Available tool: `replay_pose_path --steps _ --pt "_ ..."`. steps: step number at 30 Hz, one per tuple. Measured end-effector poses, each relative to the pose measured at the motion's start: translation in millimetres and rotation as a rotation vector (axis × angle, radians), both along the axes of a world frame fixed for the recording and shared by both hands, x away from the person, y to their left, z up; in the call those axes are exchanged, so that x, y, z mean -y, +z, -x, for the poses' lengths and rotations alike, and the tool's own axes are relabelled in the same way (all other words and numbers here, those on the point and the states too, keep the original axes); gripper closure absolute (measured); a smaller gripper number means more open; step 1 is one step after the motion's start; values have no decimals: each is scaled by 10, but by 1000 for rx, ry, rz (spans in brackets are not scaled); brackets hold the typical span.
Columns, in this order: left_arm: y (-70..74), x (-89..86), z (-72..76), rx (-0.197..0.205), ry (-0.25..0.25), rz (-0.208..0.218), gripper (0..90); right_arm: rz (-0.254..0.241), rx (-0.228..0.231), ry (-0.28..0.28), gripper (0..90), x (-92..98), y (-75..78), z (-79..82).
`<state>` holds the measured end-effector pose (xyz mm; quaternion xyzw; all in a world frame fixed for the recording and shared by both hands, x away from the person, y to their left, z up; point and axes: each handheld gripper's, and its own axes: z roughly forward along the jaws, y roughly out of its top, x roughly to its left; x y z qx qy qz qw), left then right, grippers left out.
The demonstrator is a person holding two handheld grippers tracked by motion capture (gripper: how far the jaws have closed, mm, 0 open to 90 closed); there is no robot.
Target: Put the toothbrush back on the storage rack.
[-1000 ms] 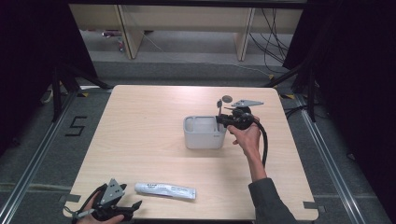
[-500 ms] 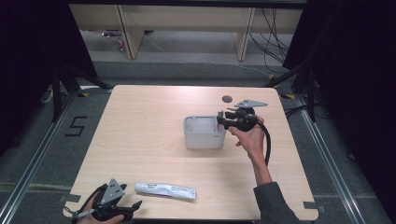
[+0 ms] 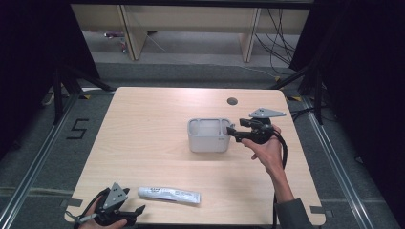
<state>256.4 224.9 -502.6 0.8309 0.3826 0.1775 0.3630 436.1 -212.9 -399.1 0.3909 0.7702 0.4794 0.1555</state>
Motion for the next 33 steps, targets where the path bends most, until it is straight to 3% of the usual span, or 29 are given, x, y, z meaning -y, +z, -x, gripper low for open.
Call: replay_pose_path --steps 1,2,4,8,13,16,19,21,23,24,25,28,32,33 --pt "0 0 0 0 0 0 198 0 0 0 331 0 0 0" --pt "2 -3 -1 1 -1 -4 197 13 31 36 323 51 -4 60" --pt "7 2 1 -9 0 -11 198 -1 -8 24 318 59 -12 154" --pt "0 7 -3 -4 -1 -3 198 37 -1 46 317 144 -48 243" --pt "10 4 1 -9 3 -11 198 29 -24 40 317 180 -92 305" --pt "11 -9 -1 -5 -7 -22 198 51 -29 37 318 228 -121 340" --pt "2 -2 3 0 2 -3 198 39 -39 40 319 249 -146 377" --pt "9 -4 1 -3 -6 -14 197 36 -34 40 319 267 -160 411" --pt "10 -4 2 -1 1 -14 198 18 -66 46 319 282 -173 455" --pt "9 -3 2 -1 -1 -14 198 25 -78 39 319 291 -173 483" --pt "10 -5 1 -1 -3 -17 198 45 -48 50 319 316 -189 480" --pt "9 -4 2 1 1 -10 198 56 -44 43 319 344 -211 512" --pt "7 -6 2 3 0 -11 198 43 -95 30 319 369 -275 614" --pt "8 -5 4 3 0 -9 198 44 -88 33 319 374 -295 625"
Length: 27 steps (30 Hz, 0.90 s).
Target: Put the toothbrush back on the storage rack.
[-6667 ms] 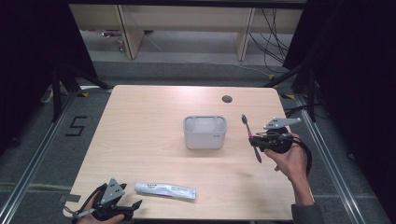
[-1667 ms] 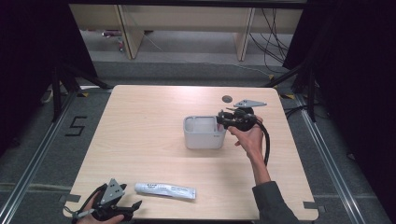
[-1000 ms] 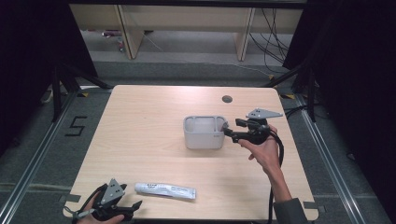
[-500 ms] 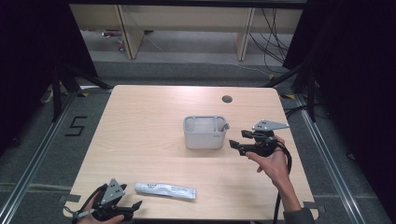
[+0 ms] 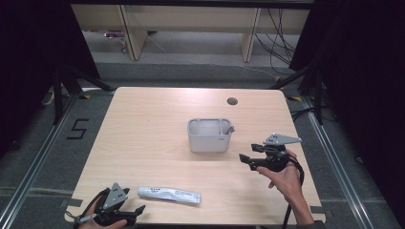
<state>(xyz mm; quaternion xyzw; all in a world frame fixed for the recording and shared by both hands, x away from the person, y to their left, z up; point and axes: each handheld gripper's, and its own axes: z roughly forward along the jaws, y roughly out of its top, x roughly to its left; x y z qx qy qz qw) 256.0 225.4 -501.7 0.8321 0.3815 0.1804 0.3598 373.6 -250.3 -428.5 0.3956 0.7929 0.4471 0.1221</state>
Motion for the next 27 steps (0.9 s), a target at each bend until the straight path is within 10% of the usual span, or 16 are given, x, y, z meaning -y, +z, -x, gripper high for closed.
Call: replay_pose_path --steps 27 --pt "1 -10 -1 -6 -5 -11 198 13 -58 11 264 66 -293 253"
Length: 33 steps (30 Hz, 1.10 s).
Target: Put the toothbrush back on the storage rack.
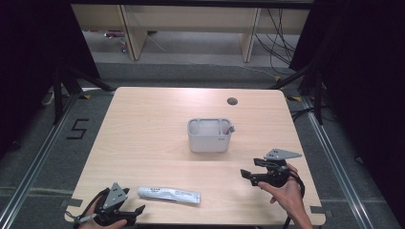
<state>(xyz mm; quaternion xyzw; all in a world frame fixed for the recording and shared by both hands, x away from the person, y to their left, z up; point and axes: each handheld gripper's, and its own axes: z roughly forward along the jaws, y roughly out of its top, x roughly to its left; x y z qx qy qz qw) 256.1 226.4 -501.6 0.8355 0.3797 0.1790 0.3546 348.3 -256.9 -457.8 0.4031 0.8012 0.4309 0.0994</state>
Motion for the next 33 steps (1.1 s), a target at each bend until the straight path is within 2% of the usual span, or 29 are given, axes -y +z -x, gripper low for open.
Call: replay_pose_path --steps 1,2,4,6,7,8,9,10,11,12,13,14,15,16,17,18,19,20,22,23,24,26,27,28,29,30,31,33 --pt "0 0 0 0 0 0 198 0 0 0 264 0 0 0" --pt "7 -14 -3 0 -8 -22 198 8 -1 -7 265 1 -16 27" --pt "6 -7 3 -3 0 -6 198 21 -3 -2 265 4 -23 35" --pt "16 -28 4 -8 -6 -24 198 10 -35 -8 265 -18 -62 80" --pt "16 -28 4 -8 -6 -24 198 33 -15 10 265 0 -71 73" --pt "15 -35 10 -3 -6 -23 198 23 -33 2 265 -17 -88 93" --pt "20 -35 13 -5 -1 -24 198 44 -16 9 265 -8 -97 97" --pt "17 -35 17 -6 0 -14 198 33 -42 1 265 -28 -109 119" --pt "9 -34 24 -4 7 -8 198 45 -23 20 264 -23 -124 112" --pt "9 -37 26 -3 10 -8 198 27 -46 20 260 -43 -143 124" --pt "13 -45 28 -3 9 -12 198 46 -48 5 244 -50 -142 143" --pt "24 -48 27 -9 12 -19 198 59 -28 30 232 -50 -158 132" --pt "28 -58 23 -8 6 -31 198 56 -57 14 228 -75 -164 161" --pt "25 -55 24 -9 8 -25 198 61 -72 22 228 -85 -176 173" --pt "25 -55 24 -9 8 -25 198 61 -72 22 228 -85 -176 173" --pt "23 -58 21 -11 6 -28 198 74 -51 43 224 -82 -204 181" --pt "23 -58 21 -11 6 -28 198 71 -94 18 216 -100 -197 227" --pt "18 -55 21 -8 5 -23 198 76 -79 38 205 -96 -213 225" --pt "16 -54 22 -6 5 -22 198 84 -86 35 198 -100 -222 260" --pt "20 -55 25 -10 4 -27 197 86 -75 44 200 -98 -231 270" --pt "16 -46 28 -10 12 -14 198 95 -70 50 198 -94 -233 278" --pt "15 -48 26 -10 9 -12 198 90 -76 50 196 -93 -245 291" --pt "11 -47 22 -5 7 -7 197 85 -93 32 196 -103 -250 337" --pt "6 -41 22 -1 10 -2 198 94 -89 42 195 -90 -252 343" --pt "6 -41 22 -1 10 -2 198 94 -89 42 195 -90 -252 343" --pt "16 -36 21 -7 6 -11 198 82 -110 30 193 -92 -258 383" --pt "22 -46 13 -7 -7 -31 198 76 -102 43 191 -82 -267 387" --pt "19 -40 10 -7 -3 -25 198 86 -91 44 185 -67 -278 408"
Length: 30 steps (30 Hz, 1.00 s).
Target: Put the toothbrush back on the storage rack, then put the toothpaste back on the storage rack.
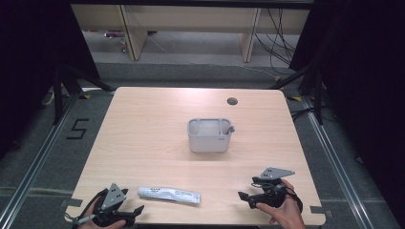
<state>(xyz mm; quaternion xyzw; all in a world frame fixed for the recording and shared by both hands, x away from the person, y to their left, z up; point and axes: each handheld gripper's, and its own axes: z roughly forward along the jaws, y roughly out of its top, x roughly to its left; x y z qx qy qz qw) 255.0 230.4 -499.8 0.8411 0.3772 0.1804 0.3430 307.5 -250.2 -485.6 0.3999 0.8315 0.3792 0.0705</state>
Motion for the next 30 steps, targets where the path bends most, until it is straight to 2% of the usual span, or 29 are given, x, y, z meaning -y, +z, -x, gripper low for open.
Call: replay_pose_path --steps 1,2,3,4,5,7,8,9,10,11,13,14,15,16,18,20,23,24,27,28,30 --pt "0 0 0 0 0 0 198 0 0 0 185 0 0 0" --pt "-8 13 2 3 11 20 197 -3 -3 -19 179 2 -13 34" --pt "-9 16 2 5 13 22 198 14 10 -10 179 25 -17 31" --pt "-9 16 2 5 13 22 198 7 8 -7 179 27 -23 40" --pt "1 3 0 1 0 1 198 8 19 4 178 38 -30 40" --pt "0 9 4 0 4 9 198 8 2 -14 178 37 -29 77" --pt "1 7 2 2 3 8 197 12 8 -9 178 45 -29 84" --pt "-7 16 2 4 13 22 198 -14 -13 -1 178 35 -35 102" --pt "-7 16 2 4 13 22 198 -14 -13 -1 178 35 -35 102" --pt "-8 15 3 5 13 22 198 8 18 -1 178 52 -35 103" --pt "-6 12 2 2 6 17 198 -4 -1 14 179 59 -45 139" --pt "-4 9 2 0 3 11 198 14 20 -6 180 57 -41 165" --pt "-5 5 0 4 -3 6 197 18 25 5 180 64 -47 166" --pt "-5 9 2 5 2 12 198 7 7 6 180 61 -53 180" --pt "2 13 2 -5 10 14 197 14 12 -9 181 62 -50 217" --pt "0 14 1 -5 11 14 198 11 7 -2 182 68 -53 220" --pt "2 16 -7 6 4 5 197 22 19 -1 183 96 -56 223" --pt "5 38 -8 14 -7 23 197 21 22 -6 184 109 -66 222" --pt "17 53 -13 21 -23 10 187 13 8 -9 185 111 -78 223" --pt "29 64 -14 36 -36 3 181 19 26 1 186 129 -82 208" --pt "37 95 -4 43 -43 11 169 20 16 15 187 137 -77 203"
